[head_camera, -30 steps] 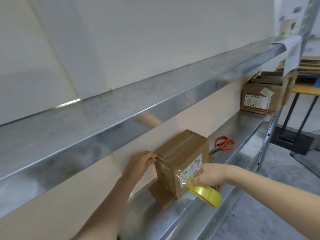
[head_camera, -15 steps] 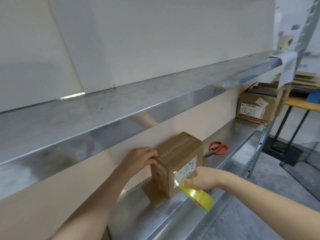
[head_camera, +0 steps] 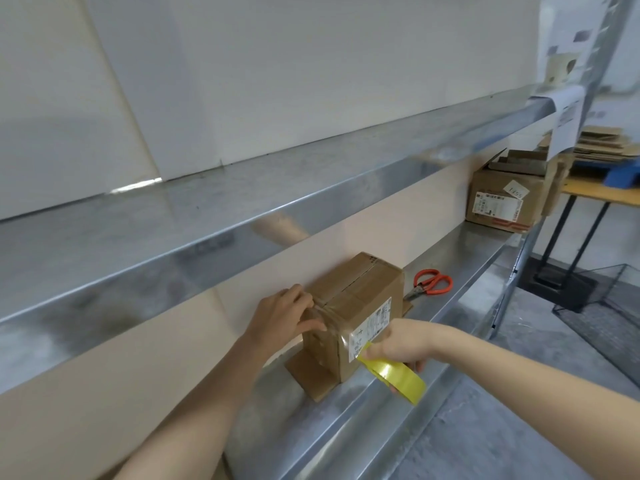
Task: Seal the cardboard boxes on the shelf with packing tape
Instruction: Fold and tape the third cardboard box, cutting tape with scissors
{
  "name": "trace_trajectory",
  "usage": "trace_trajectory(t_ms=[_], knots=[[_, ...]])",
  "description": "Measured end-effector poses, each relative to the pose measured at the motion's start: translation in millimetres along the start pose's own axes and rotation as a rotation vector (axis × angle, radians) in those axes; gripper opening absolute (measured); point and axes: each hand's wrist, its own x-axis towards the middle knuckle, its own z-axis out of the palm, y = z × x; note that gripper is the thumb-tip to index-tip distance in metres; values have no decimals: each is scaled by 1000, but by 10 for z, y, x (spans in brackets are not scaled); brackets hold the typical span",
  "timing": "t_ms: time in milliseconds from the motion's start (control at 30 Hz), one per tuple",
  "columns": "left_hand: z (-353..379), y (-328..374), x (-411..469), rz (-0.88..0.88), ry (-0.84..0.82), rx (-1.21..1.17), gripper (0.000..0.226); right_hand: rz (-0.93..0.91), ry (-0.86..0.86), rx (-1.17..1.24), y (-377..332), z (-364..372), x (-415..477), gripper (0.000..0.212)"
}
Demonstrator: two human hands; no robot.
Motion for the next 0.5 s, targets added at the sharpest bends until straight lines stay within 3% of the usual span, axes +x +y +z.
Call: trace_trajectory(t_ms=[333, 500], knots=[[-51, 138, 91, -211, -70, -43, 59, 12, 19, -21, -46, 88, -23, 43], [-116, 180, 23, -401, -226, -215, 42, 18, -6, 32, 5, 113, 37, 44]])
